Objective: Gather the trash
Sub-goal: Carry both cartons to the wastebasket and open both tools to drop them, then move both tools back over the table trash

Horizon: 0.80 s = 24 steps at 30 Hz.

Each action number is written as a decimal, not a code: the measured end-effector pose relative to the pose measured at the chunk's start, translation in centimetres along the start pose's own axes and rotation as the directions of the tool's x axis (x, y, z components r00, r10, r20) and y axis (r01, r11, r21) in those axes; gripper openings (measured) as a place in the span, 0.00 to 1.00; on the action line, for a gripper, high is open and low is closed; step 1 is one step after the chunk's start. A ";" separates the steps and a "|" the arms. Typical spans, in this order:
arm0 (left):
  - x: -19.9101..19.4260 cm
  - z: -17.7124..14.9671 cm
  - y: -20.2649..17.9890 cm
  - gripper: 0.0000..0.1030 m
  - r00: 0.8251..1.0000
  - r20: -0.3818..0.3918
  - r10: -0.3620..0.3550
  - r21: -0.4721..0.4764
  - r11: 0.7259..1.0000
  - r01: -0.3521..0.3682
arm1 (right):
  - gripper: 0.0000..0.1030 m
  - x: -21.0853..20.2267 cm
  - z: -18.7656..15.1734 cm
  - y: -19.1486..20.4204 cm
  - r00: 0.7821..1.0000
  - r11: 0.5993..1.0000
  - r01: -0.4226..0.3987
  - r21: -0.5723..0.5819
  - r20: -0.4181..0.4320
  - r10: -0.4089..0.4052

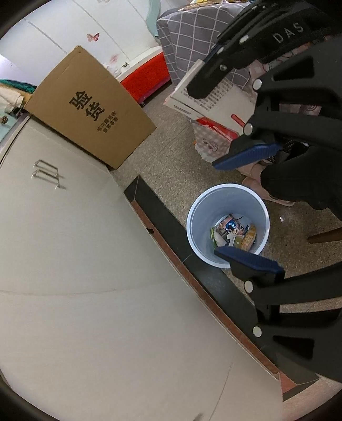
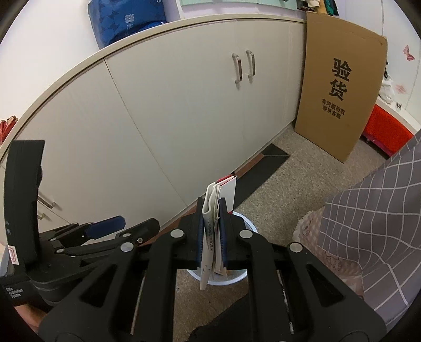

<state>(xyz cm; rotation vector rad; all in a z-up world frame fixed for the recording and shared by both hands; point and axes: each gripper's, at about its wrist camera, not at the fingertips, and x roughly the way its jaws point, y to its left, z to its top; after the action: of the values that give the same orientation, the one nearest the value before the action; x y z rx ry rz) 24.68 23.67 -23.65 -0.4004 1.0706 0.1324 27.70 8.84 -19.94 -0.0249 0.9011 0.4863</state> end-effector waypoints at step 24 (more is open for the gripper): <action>-5.2 -0.1 -2.0 0.67 0.991 0.122 0.051 -0.006 0.999 -0.051 | 0.54 -6.2 0.4 -1.9 0.985 0.999 0.004 0.048 0.174 -0.012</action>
<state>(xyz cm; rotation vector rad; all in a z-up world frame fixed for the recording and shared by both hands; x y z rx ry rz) 22.72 22.28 -18.66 -0.3635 0.9605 0.2014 25.57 4.79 -15.39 0.0564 0.7401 0.4523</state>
